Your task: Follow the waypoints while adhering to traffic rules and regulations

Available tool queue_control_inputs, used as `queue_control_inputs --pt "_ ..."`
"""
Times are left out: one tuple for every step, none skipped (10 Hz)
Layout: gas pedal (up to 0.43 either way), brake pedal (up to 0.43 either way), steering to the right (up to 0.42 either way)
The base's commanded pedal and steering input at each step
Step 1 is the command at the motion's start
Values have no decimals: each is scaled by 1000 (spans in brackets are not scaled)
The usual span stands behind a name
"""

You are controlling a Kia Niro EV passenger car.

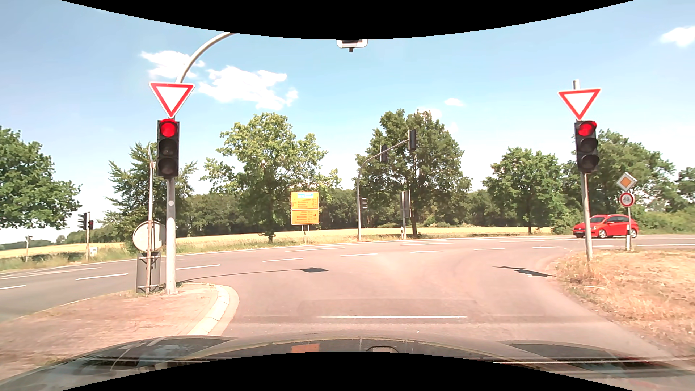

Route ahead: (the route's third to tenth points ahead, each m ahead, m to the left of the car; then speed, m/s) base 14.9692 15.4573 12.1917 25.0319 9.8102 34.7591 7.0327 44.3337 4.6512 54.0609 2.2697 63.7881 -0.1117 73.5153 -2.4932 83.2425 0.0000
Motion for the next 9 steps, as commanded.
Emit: queue_control_inputs --pt "0 0 -3" --pt "0 0 -3" --pt "0 0 -3" --pt "0 0 -3" --pt "0 0 -3" --pt "0 0 -3" --pt "0 0 -3" --pt "0 0 -3" --pt "0 0 -3"
